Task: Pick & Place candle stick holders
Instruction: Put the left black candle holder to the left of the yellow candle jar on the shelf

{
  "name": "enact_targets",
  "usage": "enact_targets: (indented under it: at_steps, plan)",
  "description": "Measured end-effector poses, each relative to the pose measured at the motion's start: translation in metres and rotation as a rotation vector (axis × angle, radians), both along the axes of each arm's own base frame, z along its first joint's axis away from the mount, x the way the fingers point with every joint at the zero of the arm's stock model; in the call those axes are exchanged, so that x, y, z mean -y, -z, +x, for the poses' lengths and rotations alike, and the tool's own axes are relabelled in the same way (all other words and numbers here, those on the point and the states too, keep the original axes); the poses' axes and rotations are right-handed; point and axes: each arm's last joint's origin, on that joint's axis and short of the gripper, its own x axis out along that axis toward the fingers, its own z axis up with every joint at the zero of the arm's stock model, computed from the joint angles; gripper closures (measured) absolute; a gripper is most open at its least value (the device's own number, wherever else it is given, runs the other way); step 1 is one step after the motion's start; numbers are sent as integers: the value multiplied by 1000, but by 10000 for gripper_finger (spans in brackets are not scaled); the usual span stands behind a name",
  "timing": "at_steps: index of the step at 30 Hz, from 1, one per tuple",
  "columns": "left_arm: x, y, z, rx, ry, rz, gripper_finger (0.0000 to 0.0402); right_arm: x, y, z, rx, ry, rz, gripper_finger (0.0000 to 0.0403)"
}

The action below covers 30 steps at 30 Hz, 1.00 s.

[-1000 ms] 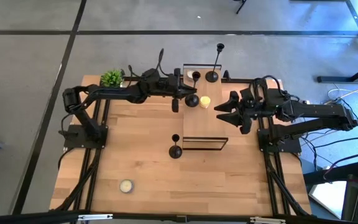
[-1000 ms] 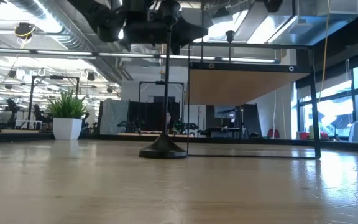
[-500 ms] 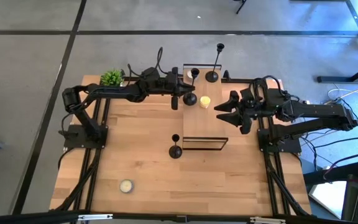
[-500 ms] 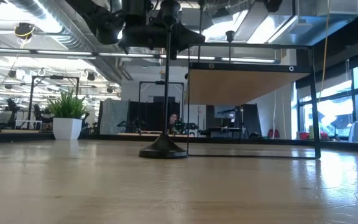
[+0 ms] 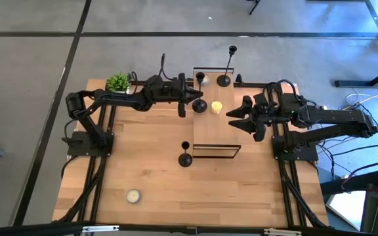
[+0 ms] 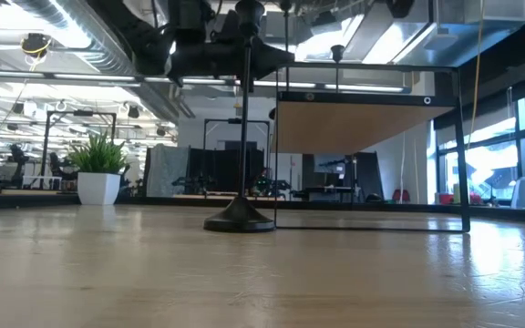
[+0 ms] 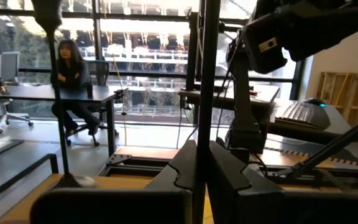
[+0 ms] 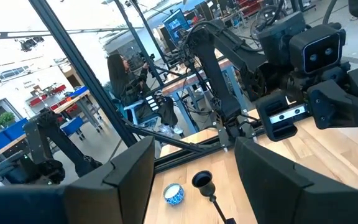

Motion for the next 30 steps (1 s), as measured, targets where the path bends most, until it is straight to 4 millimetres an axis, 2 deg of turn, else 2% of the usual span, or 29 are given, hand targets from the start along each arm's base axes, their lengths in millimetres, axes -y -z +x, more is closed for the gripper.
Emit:
enact_targets:
  at_steps: [30]
  plan:
    - [3,4,1,-26,23,7,391,0,0,0,6,12,-25,176]
